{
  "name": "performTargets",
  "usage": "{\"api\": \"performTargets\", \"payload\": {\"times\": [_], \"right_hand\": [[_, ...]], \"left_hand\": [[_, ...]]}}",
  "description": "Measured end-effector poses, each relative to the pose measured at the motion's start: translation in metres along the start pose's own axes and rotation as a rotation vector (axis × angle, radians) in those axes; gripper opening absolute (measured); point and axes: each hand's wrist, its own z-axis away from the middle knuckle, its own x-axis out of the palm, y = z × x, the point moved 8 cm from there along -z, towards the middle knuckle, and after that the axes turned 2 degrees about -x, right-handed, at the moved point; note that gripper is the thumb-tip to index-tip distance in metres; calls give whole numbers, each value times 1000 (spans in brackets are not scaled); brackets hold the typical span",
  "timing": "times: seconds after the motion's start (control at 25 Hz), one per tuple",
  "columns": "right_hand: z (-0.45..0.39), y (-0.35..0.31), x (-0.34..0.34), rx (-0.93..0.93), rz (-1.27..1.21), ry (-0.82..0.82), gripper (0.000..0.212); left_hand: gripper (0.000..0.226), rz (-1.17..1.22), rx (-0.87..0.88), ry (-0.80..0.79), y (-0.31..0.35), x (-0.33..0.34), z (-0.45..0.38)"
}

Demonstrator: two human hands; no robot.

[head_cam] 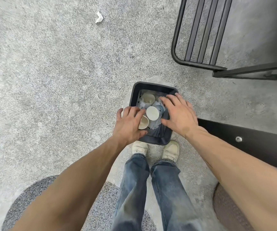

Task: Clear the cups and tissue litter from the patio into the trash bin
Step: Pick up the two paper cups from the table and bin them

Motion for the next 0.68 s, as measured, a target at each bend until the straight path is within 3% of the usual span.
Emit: {"api": "performTargets", "payload": {"times": [0.24,0.44,0.68], "right_hand": [[40,-30,-93,-12,-22,101,79],[97,-61,-233,-53,64,282,76],[188,-88,-378,45,108,469,74]], "left_hand": [[87,15,50,141,26,-107,20],[90,60,186,301,65,-247,66],[93,93,268,448,100,-401,130]]}}
